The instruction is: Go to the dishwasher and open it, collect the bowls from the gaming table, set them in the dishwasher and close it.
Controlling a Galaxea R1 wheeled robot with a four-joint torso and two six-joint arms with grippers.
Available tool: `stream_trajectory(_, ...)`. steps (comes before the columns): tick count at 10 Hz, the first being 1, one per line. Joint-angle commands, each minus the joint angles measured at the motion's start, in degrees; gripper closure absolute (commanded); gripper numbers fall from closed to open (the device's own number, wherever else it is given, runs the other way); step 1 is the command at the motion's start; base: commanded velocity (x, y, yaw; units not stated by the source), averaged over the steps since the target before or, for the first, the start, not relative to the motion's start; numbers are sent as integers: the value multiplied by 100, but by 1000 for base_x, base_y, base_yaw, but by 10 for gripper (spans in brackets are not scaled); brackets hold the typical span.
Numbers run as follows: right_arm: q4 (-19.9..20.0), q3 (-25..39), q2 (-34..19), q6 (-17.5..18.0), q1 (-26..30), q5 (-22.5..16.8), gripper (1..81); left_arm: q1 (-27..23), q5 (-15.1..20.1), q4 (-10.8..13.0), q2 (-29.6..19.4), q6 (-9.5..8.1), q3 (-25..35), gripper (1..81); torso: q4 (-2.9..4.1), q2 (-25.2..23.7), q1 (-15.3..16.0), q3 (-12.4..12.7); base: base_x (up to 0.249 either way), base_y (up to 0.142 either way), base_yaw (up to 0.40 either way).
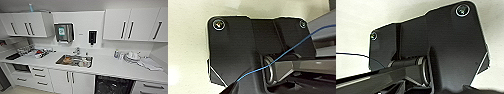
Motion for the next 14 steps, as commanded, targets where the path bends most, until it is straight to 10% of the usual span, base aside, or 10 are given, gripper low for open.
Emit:
stream_trajectory(1, -69, 26, 16, -21, 251, -336, 10, -257, 239, 38, -62, 0, 14, 10, 0, 0, 0, 0, 0, 0, 293)
stream_trajectory(14, -254, -377, 279, -39, 330, -354, 10, -274, 213, -15, -26, -18, 14, 10, 0, 0, 0, 0, 0, 0, 297)
